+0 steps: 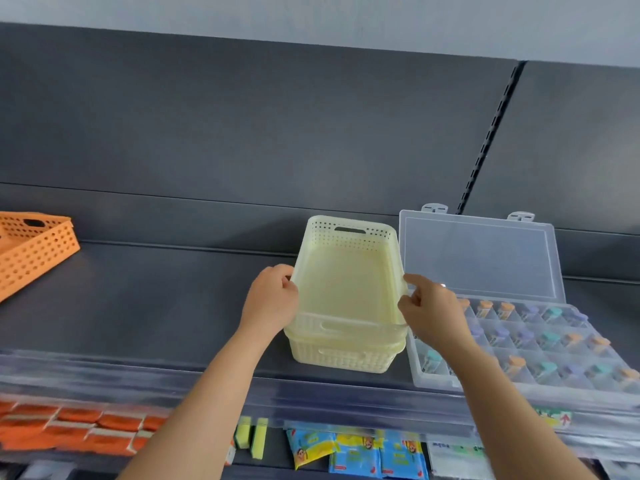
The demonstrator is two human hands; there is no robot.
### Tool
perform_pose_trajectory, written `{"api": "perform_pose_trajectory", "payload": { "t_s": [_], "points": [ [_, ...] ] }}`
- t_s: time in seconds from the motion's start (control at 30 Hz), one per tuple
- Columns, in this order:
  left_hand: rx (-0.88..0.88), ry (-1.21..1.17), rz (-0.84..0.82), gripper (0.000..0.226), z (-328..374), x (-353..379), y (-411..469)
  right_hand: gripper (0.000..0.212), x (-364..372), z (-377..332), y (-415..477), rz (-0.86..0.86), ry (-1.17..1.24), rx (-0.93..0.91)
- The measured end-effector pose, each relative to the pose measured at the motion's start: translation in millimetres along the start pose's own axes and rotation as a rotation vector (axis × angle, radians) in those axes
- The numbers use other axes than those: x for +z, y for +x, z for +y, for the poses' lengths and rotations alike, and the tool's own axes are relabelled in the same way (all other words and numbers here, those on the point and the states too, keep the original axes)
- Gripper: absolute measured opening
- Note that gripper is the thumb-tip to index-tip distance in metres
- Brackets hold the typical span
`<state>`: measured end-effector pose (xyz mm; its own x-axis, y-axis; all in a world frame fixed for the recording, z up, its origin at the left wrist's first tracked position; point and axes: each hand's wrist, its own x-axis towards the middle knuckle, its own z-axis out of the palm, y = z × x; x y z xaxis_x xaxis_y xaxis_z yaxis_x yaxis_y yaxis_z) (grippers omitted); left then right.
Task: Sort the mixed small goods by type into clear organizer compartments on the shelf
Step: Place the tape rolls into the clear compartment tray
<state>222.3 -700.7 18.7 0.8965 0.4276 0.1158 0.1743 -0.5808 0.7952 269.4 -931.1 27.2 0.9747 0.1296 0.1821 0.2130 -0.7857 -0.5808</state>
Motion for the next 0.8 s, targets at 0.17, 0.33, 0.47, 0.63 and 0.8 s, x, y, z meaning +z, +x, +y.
{"api": "perform_pose_trajectory", "payload": {
  "t_s": [0.17,0.33,0.47,0.63,0.8],
  "points": [
    [-0.071,0.003,-0.062,0.041,-11.7,8.2,0.0,0.04,18.1,1.7,-2.9,0.042,0.122,0.065],
    [-0.123,-0.174,-0.139,0.046,-9.6,19.0,-5.0,0.047,28.6,-8.0,-0.4,-0.11,0.292,0.193],
    [-0.147,-0.187,-0.04,0.045,-12.1,20.5,-6.7,0.046,32.6,-9.2,-0.1,-0.088,0.317,0.208],
    [-0.156,-0.148,0.031,0.045,-19.6,-3.2,-9.6,0.049,41.4,-24.5,-0.9,-0.106,0.386,0.164],
    [-0.149,-0.105,0.1,0.046,-38.0,-45.4,-11.5,0.05,54.2,-67.1,-2.0,-0.124,0.357,0.075]
  ]
}}
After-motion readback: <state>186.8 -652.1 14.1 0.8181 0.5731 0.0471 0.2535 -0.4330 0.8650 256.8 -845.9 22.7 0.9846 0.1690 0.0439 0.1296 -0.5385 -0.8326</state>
